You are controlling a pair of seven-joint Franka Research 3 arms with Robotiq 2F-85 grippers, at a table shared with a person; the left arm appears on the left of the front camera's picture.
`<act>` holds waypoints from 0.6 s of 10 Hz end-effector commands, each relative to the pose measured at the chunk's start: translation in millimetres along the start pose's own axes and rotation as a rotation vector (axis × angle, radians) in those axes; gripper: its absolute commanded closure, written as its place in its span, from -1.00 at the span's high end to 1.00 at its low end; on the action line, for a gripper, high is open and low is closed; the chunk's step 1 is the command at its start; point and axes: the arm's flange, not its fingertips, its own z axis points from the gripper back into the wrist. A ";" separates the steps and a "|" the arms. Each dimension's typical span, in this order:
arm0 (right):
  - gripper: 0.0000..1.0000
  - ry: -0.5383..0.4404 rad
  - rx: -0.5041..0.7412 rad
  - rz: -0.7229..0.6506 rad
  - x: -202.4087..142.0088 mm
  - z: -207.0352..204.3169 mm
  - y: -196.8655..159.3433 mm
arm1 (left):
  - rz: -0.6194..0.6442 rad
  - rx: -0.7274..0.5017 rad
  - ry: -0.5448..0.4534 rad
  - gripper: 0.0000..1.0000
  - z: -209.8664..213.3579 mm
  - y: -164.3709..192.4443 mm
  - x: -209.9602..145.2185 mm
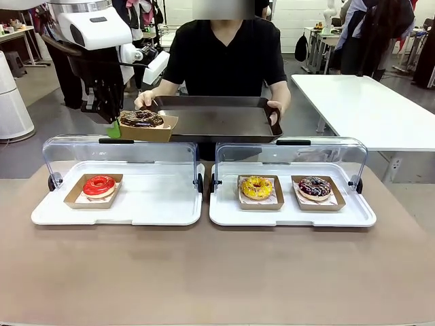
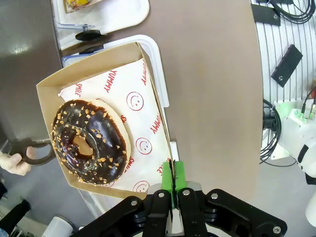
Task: Provide the desired donut to the person.
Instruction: Place the picked Paper togo box onto the Handle tray extended by the person.
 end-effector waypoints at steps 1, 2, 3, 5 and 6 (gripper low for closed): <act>1.00 -0.011 0.010 0.007 -0.2 0.8 -0.3 | 0.007 -0.001 -0.009 -1.00 3.2 -2.6 -0.6; 1.00 -0.011 0.010 0.007 -0.2 0.8 -0.3 | 0.007 -0.001 -0.009 -1.00 3.2 -2.6 -0.6; 1.00 -0.011 0.010 0.007 -0.2 0.8 -0.3 | 0.007 -0.001 -0.009 -1.00 3.2 -2.6 -0.6; 1.00 -0.011 0.010 0.007 -0.2 0.8 -0.3 | 0.007 -0.001 -0.009 -1.00 3.2 -2.6 -0.6; 1.00 -0.011 0.010 0.007 -0.2 0.8 -0.3 | 0.007 -0.001 -0.009 -1.00 3.2 -2.6 -0.6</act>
